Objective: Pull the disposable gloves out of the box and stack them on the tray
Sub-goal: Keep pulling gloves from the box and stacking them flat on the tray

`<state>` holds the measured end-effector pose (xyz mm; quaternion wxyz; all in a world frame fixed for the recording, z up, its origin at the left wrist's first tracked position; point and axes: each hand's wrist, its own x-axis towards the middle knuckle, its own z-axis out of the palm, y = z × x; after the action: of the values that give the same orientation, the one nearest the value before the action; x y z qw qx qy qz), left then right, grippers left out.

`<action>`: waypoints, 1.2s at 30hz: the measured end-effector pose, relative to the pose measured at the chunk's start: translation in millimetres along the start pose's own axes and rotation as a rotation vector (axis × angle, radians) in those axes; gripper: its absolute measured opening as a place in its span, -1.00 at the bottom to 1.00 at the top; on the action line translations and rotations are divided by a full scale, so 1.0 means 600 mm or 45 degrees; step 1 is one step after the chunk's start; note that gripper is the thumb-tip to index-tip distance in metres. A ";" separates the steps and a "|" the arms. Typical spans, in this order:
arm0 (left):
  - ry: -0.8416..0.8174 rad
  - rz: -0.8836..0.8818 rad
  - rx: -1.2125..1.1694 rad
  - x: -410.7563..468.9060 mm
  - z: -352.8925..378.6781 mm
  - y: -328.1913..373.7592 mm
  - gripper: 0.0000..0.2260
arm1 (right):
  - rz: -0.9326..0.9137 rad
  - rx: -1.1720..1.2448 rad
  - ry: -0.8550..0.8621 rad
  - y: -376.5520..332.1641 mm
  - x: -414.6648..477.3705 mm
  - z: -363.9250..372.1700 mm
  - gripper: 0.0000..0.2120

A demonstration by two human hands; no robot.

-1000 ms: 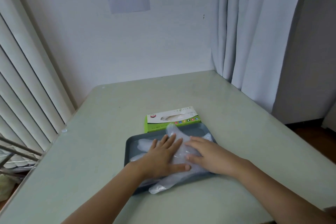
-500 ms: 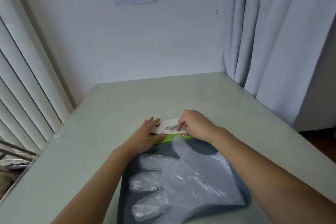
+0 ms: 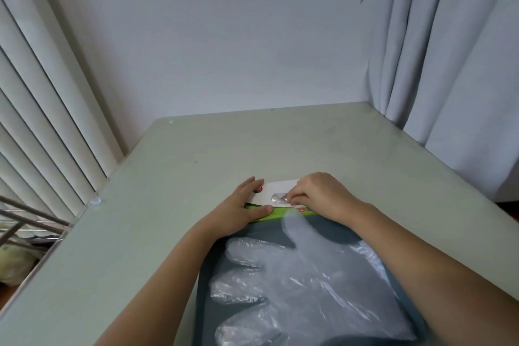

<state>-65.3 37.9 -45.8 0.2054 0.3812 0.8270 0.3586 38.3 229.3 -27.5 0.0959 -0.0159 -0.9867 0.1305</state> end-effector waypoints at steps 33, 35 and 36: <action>0.006 -0.019 -0.024 0.002 0.000 -0.003 -0.36 | 0.329 0.439 0.169 -0.014 0.003 -0.017 -0.88; 0.011 -0.018 -0.028 0.002 0.001 -0.002 -0.35 | 0.312 0.462 0.278 -0.020 0.001 -0.014 -0.92; 0.013 -0.016 -0.022 0.001 0.001 -0.001 -0.35 | 0.297 0.468 0.306 -0.024 0.001 -0.014 -0.91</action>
<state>-65.8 38.2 -46.7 0.2066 0.3725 0.8273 0.3663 39.3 217.4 -15.6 0.1982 -0.1272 -0.9194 0.3150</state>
